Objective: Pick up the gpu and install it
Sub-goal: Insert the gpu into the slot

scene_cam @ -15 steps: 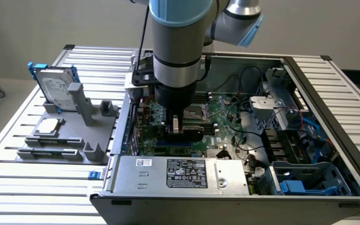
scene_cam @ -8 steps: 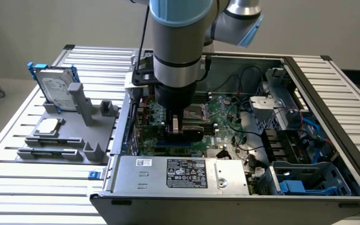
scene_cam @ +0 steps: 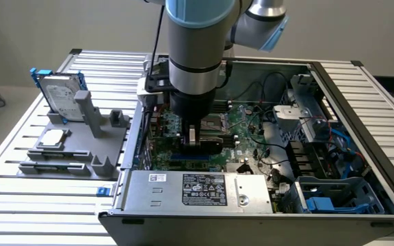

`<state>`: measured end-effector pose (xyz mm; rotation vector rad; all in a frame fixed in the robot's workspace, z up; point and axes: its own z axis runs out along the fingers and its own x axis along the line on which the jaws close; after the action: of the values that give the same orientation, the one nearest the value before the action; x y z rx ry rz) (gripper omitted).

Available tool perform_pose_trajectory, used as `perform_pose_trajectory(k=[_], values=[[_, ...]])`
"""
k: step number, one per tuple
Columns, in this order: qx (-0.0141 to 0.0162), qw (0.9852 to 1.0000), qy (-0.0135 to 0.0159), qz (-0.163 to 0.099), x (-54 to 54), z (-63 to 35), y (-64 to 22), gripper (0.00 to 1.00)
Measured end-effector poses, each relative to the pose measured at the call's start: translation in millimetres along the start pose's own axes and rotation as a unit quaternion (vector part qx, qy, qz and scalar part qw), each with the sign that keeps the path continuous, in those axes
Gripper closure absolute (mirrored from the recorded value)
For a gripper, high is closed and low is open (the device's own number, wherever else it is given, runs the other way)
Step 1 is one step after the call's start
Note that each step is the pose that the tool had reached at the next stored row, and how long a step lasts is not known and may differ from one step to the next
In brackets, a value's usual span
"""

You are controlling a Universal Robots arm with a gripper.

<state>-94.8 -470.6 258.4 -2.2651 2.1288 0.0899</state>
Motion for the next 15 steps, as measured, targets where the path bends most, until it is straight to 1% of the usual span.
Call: perform_pose_trajectory(k=[9, 15], values=[[-0.0017, 1.0, -0.0002, 0.0, 0.1, -3.7, -5.9, 0.73], [-0.0049, 1.0, -0.0005, 0.001, -0.2, -11.2, -7.6, 0.73]])
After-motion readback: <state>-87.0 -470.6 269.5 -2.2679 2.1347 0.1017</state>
